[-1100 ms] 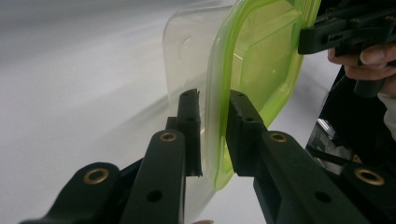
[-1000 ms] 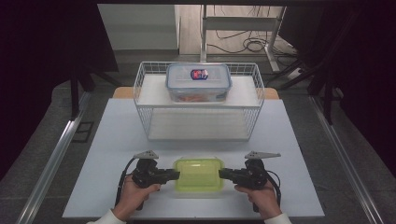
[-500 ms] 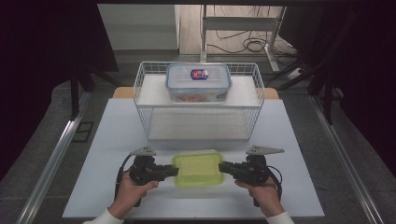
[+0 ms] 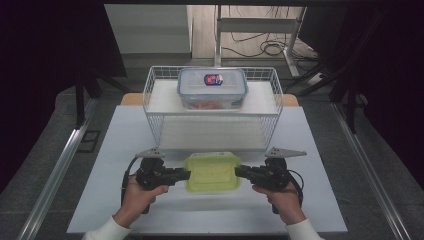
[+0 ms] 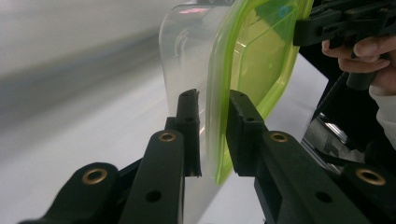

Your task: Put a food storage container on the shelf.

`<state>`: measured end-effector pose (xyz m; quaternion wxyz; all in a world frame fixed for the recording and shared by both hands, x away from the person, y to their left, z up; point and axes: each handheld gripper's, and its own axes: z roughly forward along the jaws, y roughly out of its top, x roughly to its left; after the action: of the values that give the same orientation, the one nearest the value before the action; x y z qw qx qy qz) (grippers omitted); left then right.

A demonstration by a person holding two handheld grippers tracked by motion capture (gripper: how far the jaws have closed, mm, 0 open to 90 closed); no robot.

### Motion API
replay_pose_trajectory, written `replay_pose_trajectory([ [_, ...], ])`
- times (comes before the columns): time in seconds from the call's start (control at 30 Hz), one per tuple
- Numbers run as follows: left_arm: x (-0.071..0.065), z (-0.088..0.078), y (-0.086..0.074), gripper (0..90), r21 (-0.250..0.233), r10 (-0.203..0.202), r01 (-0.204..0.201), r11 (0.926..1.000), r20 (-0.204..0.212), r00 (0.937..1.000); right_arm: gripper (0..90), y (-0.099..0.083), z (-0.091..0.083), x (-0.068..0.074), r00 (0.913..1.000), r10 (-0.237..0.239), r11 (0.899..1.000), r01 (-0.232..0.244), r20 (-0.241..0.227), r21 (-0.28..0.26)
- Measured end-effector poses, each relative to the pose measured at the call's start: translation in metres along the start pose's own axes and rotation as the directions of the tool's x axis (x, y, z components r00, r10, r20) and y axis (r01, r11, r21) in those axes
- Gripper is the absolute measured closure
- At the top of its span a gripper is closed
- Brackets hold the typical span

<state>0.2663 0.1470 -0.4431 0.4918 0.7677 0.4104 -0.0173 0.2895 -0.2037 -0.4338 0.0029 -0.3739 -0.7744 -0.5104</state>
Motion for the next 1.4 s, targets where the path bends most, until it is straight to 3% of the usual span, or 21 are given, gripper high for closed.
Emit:
replay_pose_trajectory([
  [0.53, -0.014, -0.038, 0.080, 78.3, -0.097, 0.102, -0.105, 0.9898, -0.038, 0.9941, 79.6, 0.077, -0.024, 0.015, 0.9980, -0.060, 0.995, 0.062, 0.020, -0.083],
  [0.8, -0.015, -0.048, 0.109, 78.6, -0.120, 0.101, -0.105, 0.9872, -0.036, 0.9942, 79.6, 0.110, -0.035, 0.022, 0.9957, -0.090, 0.988, 0.092, 0.021, -0.126],
  [1.2, -0.018, -0.063, 0.149, 78.7, -0.139, 0.136, -0.143, 0.9799, -0.055, 0.9891, 79.8, 0.153, -0.046, 0.029, 0.9895, -0.132, 0.981, 0.139, 0.058, -0.134],
  [1.4, -0.013, -0.070, 0.175, 78.9, -0.136, 0.137, -0.145, 0.9800, -0.067, 0.9882, 79.8, 0.178, -0.046, 0.030, 0.9877, -0.139, 0.979, 0.148, 0.070, -0.140],
])
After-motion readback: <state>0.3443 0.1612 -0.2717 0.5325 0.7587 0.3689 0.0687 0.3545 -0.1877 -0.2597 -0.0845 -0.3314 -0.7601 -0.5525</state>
